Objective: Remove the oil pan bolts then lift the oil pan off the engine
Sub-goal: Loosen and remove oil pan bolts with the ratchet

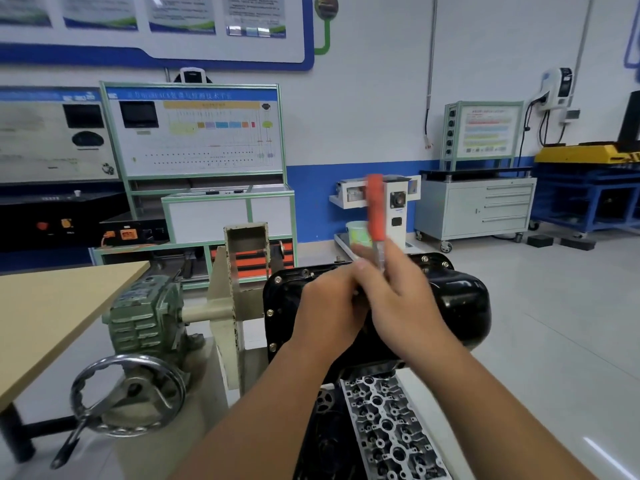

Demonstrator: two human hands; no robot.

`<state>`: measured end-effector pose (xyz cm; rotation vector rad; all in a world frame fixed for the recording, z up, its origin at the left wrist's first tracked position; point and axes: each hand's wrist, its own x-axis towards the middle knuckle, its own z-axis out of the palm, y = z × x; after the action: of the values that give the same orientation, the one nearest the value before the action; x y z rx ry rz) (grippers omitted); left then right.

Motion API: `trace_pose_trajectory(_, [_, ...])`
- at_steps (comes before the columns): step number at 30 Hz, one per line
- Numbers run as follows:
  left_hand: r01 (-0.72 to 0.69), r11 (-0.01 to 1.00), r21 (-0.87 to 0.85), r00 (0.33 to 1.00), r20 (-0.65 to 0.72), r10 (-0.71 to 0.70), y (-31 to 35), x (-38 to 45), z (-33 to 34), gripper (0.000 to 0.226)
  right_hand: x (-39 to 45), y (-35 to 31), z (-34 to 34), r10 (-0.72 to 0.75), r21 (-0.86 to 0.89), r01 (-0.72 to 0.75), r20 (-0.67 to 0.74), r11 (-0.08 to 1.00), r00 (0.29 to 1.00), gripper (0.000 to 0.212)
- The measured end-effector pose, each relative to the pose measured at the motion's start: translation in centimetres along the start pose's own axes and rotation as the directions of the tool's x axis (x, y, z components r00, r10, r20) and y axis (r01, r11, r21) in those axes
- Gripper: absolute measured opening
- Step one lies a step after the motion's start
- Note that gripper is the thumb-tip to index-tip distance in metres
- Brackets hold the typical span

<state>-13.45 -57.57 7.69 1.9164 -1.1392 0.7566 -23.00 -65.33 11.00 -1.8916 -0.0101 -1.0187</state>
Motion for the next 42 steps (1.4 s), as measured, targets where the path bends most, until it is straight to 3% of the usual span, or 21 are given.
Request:
trace_pose_trajectory(2, [0.143,0.980,-0.139,0.990,0.027,-0.141,-0.2,-0.1,0.1,0.023,0.5,-1.4,-0.5,-0.104,-0.123,0.151,0.327,0.981,0.939,0.042])
trace_pose_trajectory(3, [0.178,0.967,-0.184,0.984,0.062,-0.169,-0.3,-0.1,0.0,0.030,0.7,-1.6,-0.4,-0.126,-0.103,0.174,0.362,0.979,0.924,0.048])
trace_pose_trajectory(6, [-0.013,1.000,0.017,0.995,0.095,0.012,-0.5,0.5,-0.3,0.021,0.8,-1.3,1.0,0.030,0.221,-0.023,-0.028,0.975,0.999,0.041])
trace_pose_trajectory(8, [-0.083,0.995,0.055,0.992,0.102,0.077,-0.2,0.8,-0.5,0.020,0.7,-0.9,1.6,0.203,0.309,-0.121,-0.252,0.943,0.946,0.025])
trace_pose_trajectory(10, [-0.062,0.996,0.062,0.997,0.047,0.059,-0.2,0.6,-0.3,0.017,1.0,-0.5,1.2,0.031,0.061,-0.028,-0.061,0.998,0.998,0.045])
trace_pose_trajectory(13, [0.068,0.996,-0.053,0.997,0.024,-0.067,-0.2,0.0,-0.1,0.021,1.5,-2.3,-0.1,-0.121,-0.113,0.192,0.456,0.975,0.882,0.057])
trace_pose_trajectory(15, [0.031,0.999,0.013,0.999,0.018,-0.031,-0.3,0.4,0.0,0.018,1.8,-1.7,0.1,-0.139,-0.045,0.161,0.320,0.986,0.937,0.052])
trace_pose_trajectory(17, [-0.019,0.994,0.108,0.999,0.047,0.014,-0.1,0.7,0.0,0.014,1.4,-1.2,1.0,0.086,0.211,-0.065,-0.089,0.975,0.992,0.030])
trace_pose_trajectory(19, [-0.022,0.993,0.113,0.996,0.089,0.012,0.4,0.7,0.0,0.018,0.8,-1.0,2.1,0.405,0.482,-0.217,-0.330,0.849,0.852,0.010])
trace_pose_trajectory(20, [-0.029,0.992,0.119,0.996,0.090,0.018,0.5,0.7,0.0,0.019,0.6,-0.7,2.2,0.428,0.483,-0.227,-0.360,0.846,0.829,0.011])
trace_pose_trajectory(21, [-0.021,0.992,0.122,0.996,0.088,0.011,0.4,0.8,0.0,0.019,0.6,-0.5,2.0,0.325,0.360,-0.195,-0.349,0.912,0.879,0.022])
trace_pose_trajectory(23, [-0.042,0.992,0.120,0.996,0.089,0.031,0.1,0.7,0.0,0.016,0.7,-0.1,1.1,-0.009,-0.014,0.009,-0.028,1.000,1.000,0.051])
trace_pose_trajectory(25, [-0.084,0.981,0.175,0.991,0.119,0.063,0.1,0.7,-0.1,0.013,0.6,-1.2,0.4,-0.084,-0.193,0.138,0.264,0.971,0.961,0.062])
trace_pose_trajectory(26, [-0.085,0.980,0.180,0.991,0.119,0.064,0.1,0.8,0.0,0.013,0.6,-1.1,0.3,-0.100,-0.190,0.152,0.259,0.970,0.961,0.060])
trace_pose_trajectory(28, [-0.025,0.987,0.159,0.995,0.100,0.009,0.3,0.8,0.1,0.011,0.3,-1.3,0.6,-0.029,0.115,0.031,-0.022,0.993,0.999,0.061])
trace_pose_trajectory(31, [0.037,0.989,0.142,0.994,0.093,-0.050,0.3,0.9,0.4,0.008,-0.4,-1.4,1.7,0.403,0.511,-0.138,-0.454,0.848,0.795,0.044])
trace_pose_trajectory(33, [0.058,0.990,0.126,0.993,0.091,-0.070,0.2,1.0,0.2,0.009,-1.2,-1.0,2.1,0.251,0.338,-0.122,-0.370,0.933,0.895,0.064])
trace_pose_trajectory(35, [0.057,0.990,0.127,0.993,0.094,-0.069,0.2,1.0,0.1,0.018,-1.4,-0.3,1.8,0.006,-0.012,-0.007,-0.072,1.000,0.997,0.079])
trace_pose_trajectory(38, [-0.021,0.975,0.222,0.995,0.104,-0.002,-0.5,1.0,0.5,0.018,-0.9,-0.5,0.4,-0.142,-0.302,0.171,0.116,0.938,0.983,0.060])
trace_pose_trajectory(40, [-0.045,0.958,0.284,0.991,0.134,0.007,-0.6,1.1,0.8,0.019,-1.0,-0.6,0.2,-0.150,-0.222,0.150,0.017,0.963,0.989,0.046])
trace_pose_trajectory(42, [0.006,0.959,0.284,0.989,0.139,-0.048,-0.4,1.3,0.9,0.005,-1.4,-0.9,0.9,0.069,0.083,-0.052,-0.220,0.995,0.973,0.042])
